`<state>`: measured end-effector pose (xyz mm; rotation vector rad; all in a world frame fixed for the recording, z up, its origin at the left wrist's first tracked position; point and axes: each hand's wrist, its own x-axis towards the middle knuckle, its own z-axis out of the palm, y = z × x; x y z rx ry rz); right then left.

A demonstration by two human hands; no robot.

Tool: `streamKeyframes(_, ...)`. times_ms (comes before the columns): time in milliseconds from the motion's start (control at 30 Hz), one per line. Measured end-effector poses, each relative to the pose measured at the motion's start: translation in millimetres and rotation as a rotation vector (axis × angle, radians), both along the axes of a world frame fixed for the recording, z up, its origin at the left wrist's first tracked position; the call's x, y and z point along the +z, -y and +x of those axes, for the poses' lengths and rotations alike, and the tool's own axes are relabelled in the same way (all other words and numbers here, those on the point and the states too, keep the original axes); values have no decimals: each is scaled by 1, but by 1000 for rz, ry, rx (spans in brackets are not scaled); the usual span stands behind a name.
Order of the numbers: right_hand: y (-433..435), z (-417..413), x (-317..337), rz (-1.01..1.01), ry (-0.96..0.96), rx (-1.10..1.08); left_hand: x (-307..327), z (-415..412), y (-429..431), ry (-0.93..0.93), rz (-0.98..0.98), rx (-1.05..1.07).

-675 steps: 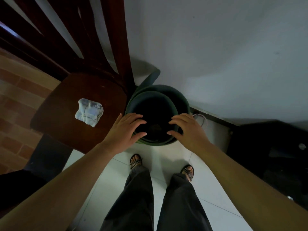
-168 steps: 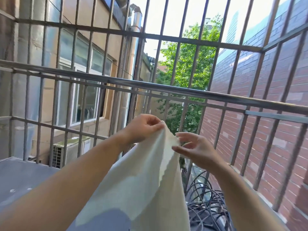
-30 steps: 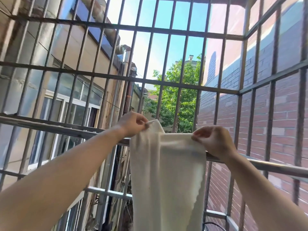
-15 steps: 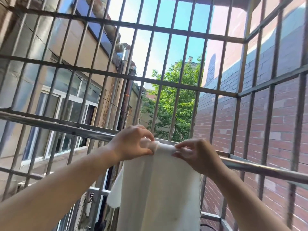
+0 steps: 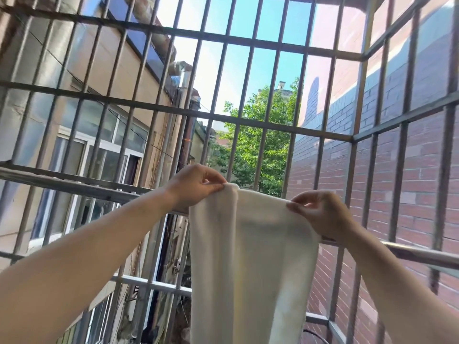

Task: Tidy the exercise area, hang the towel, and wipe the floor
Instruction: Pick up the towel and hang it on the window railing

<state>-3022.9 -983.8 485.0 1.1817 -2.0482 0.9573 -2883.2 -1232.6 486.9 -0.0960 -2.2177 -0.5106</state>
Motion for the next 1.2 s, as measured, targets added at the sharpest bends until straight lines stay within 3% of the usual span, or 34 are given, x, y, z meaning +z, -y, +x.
streamKeyframes(200,-13,1,-4,10,48,-59,-6,-4,10,103,16,72)
streamKeyframes(467,36,35,-33,133,-137,3,-34,-2,-15,19,-85,46)
streamKeyframes(733,72,49,-37,145,-228,-53,-45,24,2,-87,-239,194)
streamKeyframes(900,80,46,-41,111,-223,-59,-54,29,9,-176,-184,295)
streamKeyframes(1200,80,47,-43,86,-215,-71,-53,29,4,-164,-127,319)
